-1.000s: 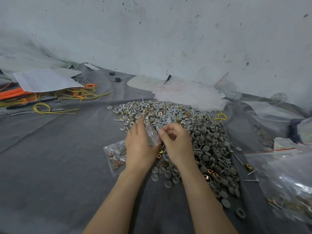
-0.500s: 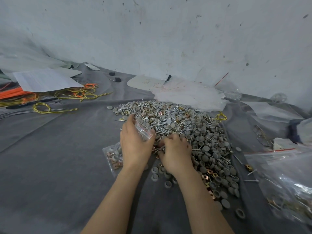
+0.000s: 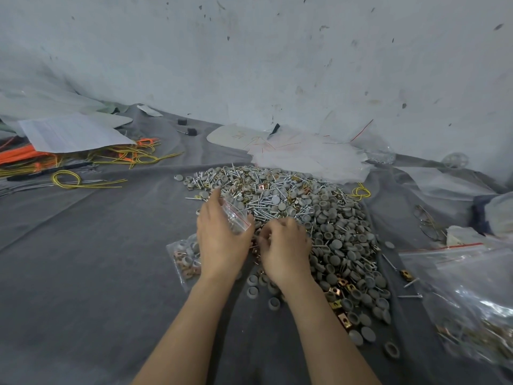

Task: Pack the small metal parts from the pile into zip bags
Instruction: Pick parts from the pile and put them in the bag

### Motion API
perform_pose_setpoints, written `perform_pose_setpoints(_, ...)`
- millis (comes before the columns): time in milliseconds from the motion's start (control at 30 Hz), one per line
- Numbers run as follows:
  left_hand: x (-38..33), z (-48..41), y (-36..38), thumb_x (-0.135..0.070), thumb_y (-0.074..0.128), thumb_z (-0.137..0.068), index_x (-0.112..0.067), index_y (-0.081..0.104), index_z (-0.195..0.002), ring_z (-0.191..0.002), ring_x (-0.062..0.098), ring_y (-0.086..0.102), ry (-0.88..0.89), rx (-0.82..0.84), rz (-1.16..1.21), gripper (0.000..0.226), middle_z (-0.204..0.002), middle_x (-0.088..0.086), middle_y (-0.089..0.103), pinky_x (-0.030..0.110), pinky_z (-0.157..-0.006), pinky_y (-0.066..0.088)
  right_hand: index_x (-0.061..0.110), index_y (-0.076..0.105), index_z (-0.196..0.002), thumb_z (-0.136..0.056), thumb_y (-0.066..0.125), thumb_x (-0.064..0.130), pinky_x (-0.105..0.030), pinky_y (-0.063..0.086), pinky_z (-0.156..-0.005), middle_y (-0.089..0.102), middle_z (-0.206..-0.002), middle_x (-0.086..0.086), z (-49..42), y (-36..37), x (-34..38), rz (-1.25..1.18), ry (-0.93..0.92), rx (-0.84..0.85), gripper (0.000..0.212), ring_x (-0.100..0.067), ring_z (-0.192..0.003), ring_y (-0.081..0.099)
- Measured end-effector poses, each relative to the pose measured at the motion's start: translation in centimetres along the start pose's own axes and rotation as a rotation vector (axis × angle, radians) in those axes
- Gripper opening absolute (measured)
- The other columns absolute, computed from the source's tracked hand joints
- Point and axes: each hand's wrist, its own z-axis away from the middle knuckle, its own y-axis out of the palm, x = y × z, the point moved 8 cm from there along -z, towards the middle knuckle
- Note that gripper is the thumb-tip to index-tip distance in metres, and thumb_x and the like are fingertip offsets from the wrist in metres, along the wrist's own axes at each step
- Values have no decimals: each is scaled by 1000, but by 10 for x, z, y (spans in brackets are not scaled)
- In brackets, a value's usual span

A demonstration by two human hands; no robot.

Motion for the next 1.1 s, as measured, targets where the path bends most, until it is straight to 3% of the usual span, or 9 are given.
perform_pose_setpoints(100,-2,2,7,-24,73,-80,-11,26,-147,-131,22,36,31,77,-76,83,-141,6,43,40,-111,31,21,54,-91,-93,57,22,-16,45,-82,55,-91,9,-4,-20,-7,-384,55,-170,4,-7,-88,54)
perform_pose_setpoints(167,-5,5,14,-26,72,-81,-12,25,-147,-130,23,37,79,143,-139,83,-141,7,43,40,-110,31,21,54,-89,-90,62,18,-4,42,-67,56,-82,12,-4,-25,-11,-634,85,-218,8,3,-75,54)
perform_pose_setpoints(300,-7,9,21,-24,67,-82,-13,25,-148,-129,25,36,127,208,-189,79,-140,7,42,38,-108,30,17,64,-88,-89,64,17,-10,46,-71,64,-83,9,-6,-16,1,-684,18,-86,1,-4,-79,60)
perform_pose_setpoints(400,-6,7,19,-25,69,-82,-12,28,-147,-129,25,38,117,187,-172,78,-140,7,43,40,-108,32,15,68,-97,-96,52,20,-21,50,-80,68,-92,6,-7,-15,5,-676,-25,-46,17,-6,-88,63)
perform_pose_setpoints(533,-1,1,10,-25,72,-81,-12,29,-146,-131,22,37,39,104,-76,79,-142,5,43,41,-110,31,16,66,-108,-96,52,19,-26,49,-89,67,-105,4,-6,-23,-5,-443,-14,-135,18,-8,-97,60)
perform_pose_setpoints(700,0,-1,-1,-23,72,-81,-9,32,-145,-131,22,37,-3,-7,37,77,-140,8,44,35,-110,30,26,59,-116,-89,59,39,-48,25,-109,44,-129,-2,1,9,-2,98,-24,141,30,-27,-126,34)
perform_pose_setpoints(1100,-2,0,1,-22,71,-83,-9,31,-145,-130,20,38,21,-10,22,75,-138,6,45,30,-107,29,19,54,-115,-90,52,28,-43,24,-100,38,-128,-4,10,15,13,168,-87,87,26,-28,-122,30)
